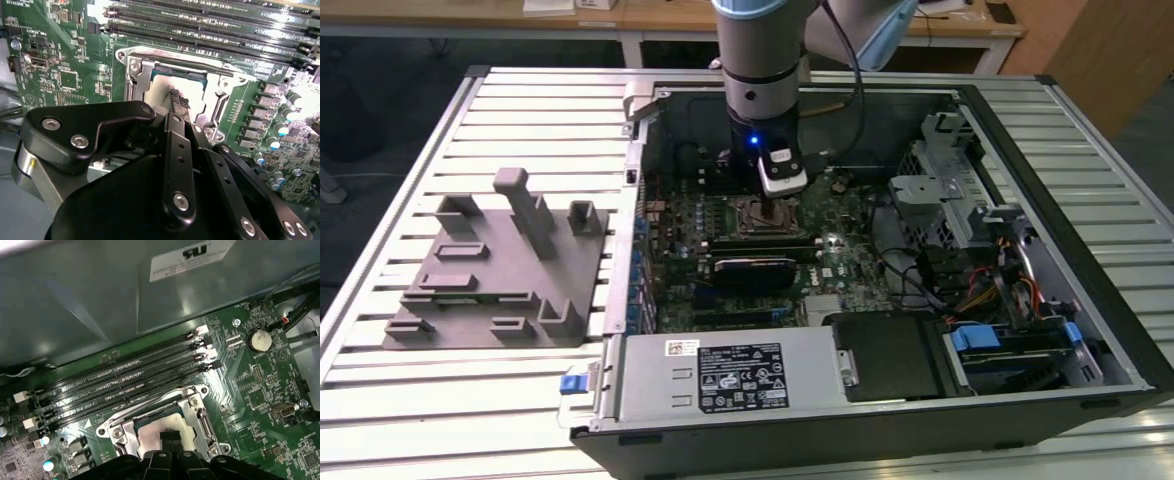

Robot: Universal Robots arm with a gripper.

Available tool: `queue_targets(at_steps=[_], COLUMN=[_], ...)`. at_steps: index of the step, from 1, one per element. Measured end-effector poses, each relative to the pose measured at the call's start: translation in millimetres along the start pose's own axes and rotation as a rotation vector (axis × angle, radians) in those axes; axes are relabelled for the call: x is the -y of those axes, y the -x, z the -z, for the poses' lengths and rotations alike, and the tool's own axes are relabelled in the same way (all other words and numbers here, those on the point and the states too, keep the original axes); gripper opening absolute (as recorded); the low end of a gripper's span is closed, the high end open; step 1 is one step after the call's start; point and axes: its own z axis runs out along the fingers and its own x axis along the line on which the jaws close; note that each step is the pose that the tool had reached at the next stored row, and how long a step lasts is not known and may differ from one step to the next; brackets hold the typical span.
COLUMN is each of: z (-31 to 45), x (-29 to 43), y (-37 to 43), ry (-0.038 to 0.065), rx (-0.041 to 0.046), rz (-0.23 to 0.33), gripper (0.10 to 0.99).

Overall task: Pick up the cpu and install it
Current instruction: 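Install the first cpu locking lever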

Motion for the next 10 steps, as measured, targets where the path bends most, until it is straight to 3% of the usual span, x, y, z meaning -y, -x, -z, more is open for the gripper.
queue_targets(at_steps=[7,10], z=[0.1,3.6], x=[0.2,0.0], y=[0.0,0.4], ry=[0.0,0.0], rx=[-0.0001,0.0], rz=[0.0,0.0], gripper=[0.106,0.106])
